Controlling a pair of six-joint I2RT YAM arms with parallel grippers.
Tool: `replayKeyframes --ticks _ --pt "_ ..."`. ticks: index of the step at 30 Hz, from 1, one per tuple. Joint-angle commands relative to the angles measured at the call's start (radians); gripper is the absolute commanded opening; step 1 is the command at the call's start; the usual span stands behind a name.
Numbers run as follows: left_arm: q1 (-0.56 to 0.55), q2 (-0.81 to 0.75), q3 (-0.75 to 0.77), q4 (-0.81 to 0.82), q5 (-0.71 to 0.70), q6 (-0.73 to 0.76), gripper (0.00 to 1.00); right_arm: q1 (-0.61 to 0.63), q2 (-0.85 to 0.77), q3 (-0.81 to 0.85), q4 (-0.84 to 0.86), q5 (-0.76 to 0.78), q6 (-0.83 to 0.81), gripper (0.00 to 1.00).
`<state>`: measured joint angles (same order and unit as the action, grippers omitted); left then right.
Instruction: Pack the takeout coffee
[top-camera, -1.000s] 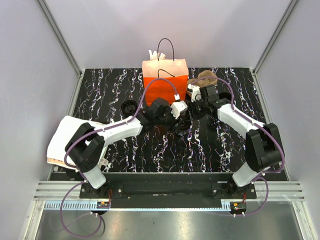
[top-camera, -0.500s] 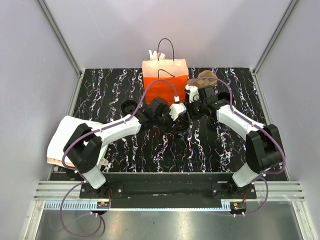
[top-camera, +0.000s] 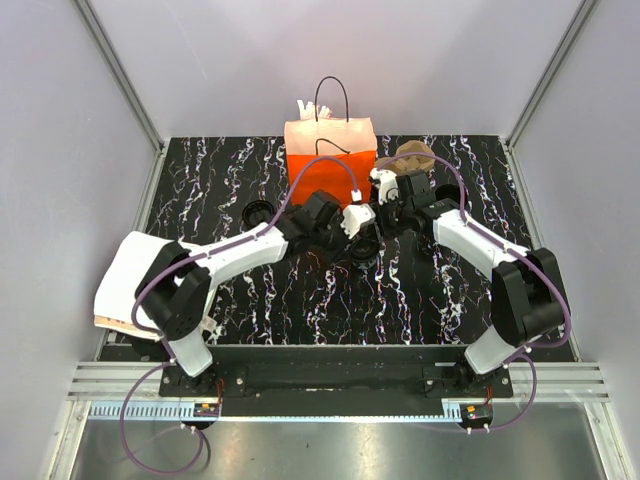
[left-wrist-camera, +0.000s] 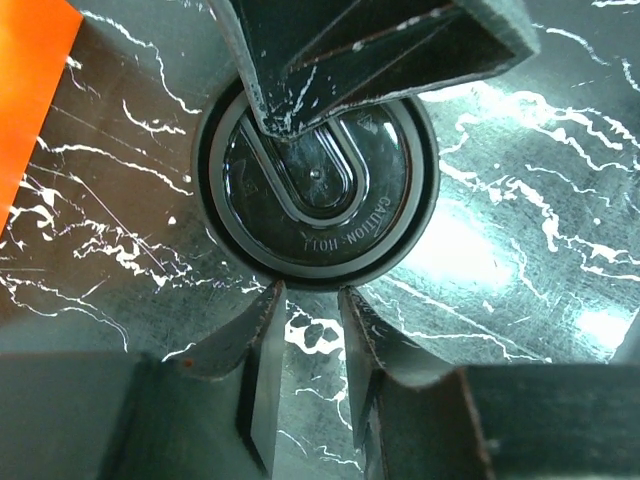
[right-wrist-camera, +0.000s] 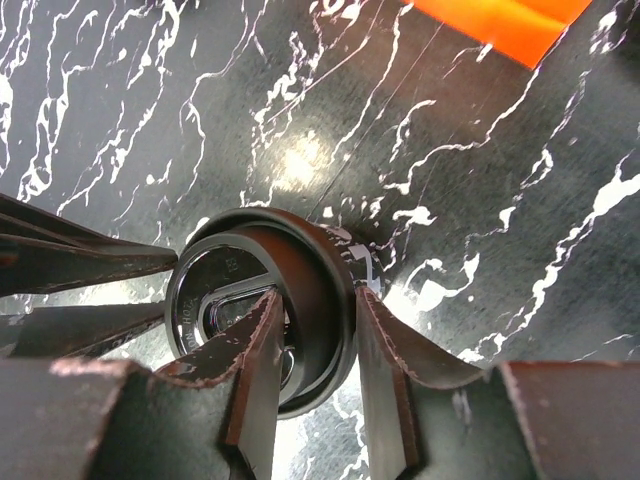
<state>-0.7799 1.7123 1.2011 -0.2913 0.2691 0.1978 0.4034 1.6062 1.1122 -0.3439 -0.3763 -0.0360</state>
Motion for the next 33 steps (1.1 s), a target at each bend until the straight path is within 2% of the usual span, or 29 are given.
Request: replayKeyframes --ticks 1,6,10,20,24,33 --pt "-0.009 0.135 0.029 -0.063 -0.045 -0.032 0.0 0.034 0.058 -0.04 -0.104 -0.047 -0.002 0.38" --pt "-0.001 0.106 0.057 -0.069 -0.025 -0.044 0.0 0.032 0.05 -0.048 -0.106 -0.055 -0.013 0.38" --pt "0.025 0.049 0.087 -0.074 0.05 -0.061 0.0 0.023 0.046 -0.051 -0.104 -0.078 -0.013 0.38" --pt "0.119 -0.109 0.002 -0.035 0.24 -0.084 0.0 -0.002 0.006 -0.058 -0.102 -0.113 0.001 0.38" --pt "0.133 -0.103 -0.027 -0.081 0.317 -0.095 0.0 -0.001 0.004 -0.054 -0.099 -0.101 0.007 0.38" --pt "0.14 -0.052 -0.098 -0.077 0.486 -0.12 0.0 -0.005 -0.048 -0.052 -0.084 -0.081 0.03 0.38"
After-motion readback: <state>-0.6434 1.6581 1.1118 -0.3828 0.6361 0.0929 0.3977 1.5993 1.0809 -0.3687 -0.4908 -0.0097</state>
